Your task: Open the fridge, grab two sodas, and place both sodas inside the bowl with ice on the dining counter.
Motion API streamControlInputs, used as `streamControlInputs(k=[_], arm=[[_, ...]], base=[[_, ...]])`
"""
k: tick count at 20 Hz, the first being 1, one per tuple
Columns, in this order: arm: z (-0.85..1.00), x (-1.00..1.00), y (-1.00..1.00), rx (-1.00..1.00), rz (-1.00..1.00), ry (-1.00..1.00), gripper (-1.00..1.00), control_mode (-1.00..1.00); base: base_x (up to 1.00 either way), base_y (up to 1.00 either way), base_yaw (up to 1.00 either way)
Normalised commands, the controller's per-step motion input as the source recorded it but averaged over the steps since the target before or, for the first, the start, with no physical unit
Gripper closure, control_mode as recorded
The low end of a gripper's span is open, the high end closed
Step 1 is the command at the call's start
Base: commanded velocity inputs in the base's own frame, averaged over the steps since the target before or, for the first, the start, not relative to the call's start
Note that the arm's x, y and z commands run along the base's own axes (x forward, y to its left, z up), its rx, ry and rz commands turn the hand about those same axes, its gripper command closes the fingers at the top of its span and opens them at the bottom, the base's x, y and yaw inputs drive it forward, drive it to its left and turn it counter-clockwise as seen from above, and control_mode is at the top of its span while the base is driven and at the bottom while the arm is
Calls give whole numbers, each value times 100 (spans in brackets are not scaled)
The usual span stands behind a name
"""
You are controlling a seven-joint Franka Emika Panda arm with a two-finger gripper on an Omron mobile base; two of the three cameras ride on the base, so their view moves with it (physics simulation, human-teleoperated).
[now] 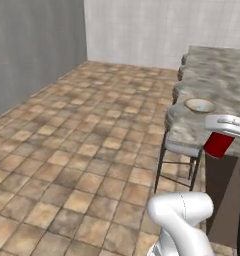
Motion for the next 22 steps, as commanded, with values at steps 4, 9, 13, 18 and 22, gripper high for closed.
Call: streamControlInputs(k=[4, 9, 13, 18, 22], arm=[[0, 0, 0, 0, 0, 0, 100, 100], [0, 0, 0, 0, 0, 0, 100, 100], [0, 0, 0, 0, 0, 0, 100, 100], [0, 0, 0, 0, 0, 0, 100, 100], [0, 0, 0, 0, 0, 0, 100, 100]], base=[[62, 58, -53], [63, 57, -53], [65, 56, -54], [65, 56, -54], [65, 56, -54]])
